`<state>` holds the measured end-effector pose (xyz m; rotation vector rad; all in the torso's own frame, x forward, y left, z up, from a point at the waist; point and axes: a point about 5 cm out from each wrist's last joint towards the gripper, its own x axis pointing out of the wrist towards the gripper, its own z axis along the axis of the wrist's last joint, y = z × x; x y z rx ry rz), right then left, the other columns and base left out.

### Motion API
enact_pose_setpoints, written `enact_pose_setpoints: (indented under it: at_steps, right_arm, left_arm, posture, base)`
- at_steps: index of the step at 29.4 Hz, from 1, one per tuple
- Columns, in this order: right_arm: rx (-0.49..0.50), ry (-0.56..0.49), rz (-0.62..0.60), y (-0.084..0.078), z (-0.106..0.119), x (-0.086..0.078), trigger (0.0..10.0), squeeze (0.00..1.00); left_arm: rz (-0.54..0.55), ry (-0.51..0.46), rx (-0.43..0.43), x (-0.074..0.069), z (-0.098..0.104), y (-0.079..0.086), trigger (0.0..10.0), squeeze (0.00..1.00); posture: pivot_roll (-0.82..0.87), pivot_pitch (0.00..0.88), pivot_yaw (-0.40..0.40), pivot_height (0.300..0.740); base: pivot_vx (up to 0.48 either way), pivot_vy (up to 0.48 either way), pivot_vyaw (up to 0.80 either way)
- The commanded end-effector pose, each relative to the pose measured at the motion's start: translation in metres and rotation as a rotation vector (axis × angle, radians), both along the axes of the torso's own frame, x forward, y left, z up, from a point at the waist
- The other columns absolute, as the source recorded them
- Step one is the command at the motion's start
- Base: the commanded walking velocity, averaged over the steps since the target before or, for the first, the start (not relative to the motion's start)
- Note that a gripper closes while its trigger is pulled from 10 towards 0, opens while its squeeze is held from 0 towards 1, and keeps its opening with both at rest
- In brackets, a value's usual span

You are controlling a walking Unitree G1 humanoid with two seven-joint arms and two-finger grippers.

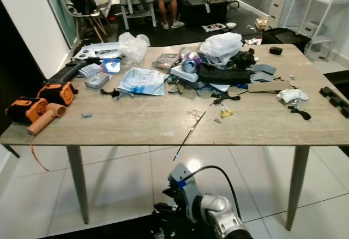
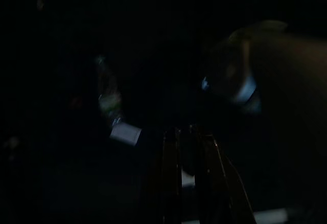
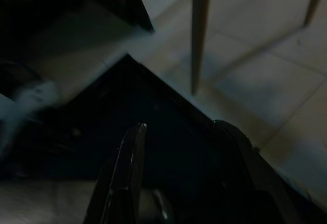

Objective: Picking trash to rubbish bin

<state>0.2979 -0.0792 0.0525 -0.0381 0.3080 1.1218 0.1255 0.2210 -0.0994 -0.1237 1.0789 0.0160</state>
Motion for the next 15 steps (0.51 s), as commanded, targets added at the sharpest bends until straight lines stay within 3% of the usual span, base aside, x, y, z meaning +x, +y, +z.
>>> enact_pose_setpoints:
  at_steps: [1, 4, 10, 11, 12, 13, 14, 15]
  right_arm:
    - [0.053, 0.016, 0.013, 0.0, 0.004, -0.002, 10.0, 0.0]
    - [0.155, 0.032, 0.11, 0.006, 0.018, -0.007, 10.0, 0.0]
    - [0.493, 0.011, 0.3, 0.015, 0.075, -0.021, 10.0, 0.0]
    - [0.493, 0.011, 0.3, 0.015, 0.075, -0.021, 10.0, 0.0]
    - [0.591, -0.032, 0.261, 0.012, 0.093, -0.015, 10.0, 0.0]
    - [0.627, -0.063, 0.206, 0.009, 0.101, -0.007, 10.0, 0.0]
    - [0.688, -0.116, 0.061, 0.0, 0.115, 0.01, 10.0, 0.0]
    - [0.688, -0.116, 0.061, 0.0, 0.115, 0.01, 10.0, 0.0]
  left_arm:
    - [0.021, 0.024, -0.004, -0.009, -0.002, 0.003, 10.0, 0.0]
    - [0.022, 0.019, -0.005, -0.009, -0.002, 0.005, 10.0, 0.0]
    - [0.036, 0.009, -0.016, -0.01, -0.001, 0.005, 10.0, 0.0]
    - [0.036, 0.009, -0.016, -0.01, -0.001, 0.005, 10.0, 0.0]
    - [0.037, 0.009, -0.019, -0.01, -0.002, 0.004, 10.0, 0.0]
    - [0.037, 0.009, -0.02, -0.01, -0.002, 0.004, 10.0, 0.0]
    - [0.038, 0.011, -0.022, -0.01, -0.002, 0.003, 10.0, 0.0]
    - [0.038, 0.011, -0.022, -0.01, -0.002, 0.003, 10.0, 0.0]
  posture:
    - [-0.09, 0.15, 0.031, 0.74]
    - [-0.09, 0.148, 0.031, 0.74]
    - [-0.09, 0.152, 0.03, 0.74]
    - [-0.09, 0.152, 0.03, 0.74]
    - [-0.09, 0.152, 0.03, 0.74]
    - [-0.09, 0.155, 0.029, 0.74]
    - [-0.09, 0.155, 0.029, 0.74]
    - [-0.09, 0.155, 0.029, 0.74]
  base:
    - [0.0, 0.0, 0.0]
    - [0.0, 0.0, 0.0]
    - [0.0, 0.0, 0.0]
    - [0.0, 0.0, 0.0]
    - [0.0, 0.0, 0.0]
    - [0.0, 0.0, 0.0]
    - [0.0, 0.0, 0.0]
    - [0.0, 0.0, 0.0]
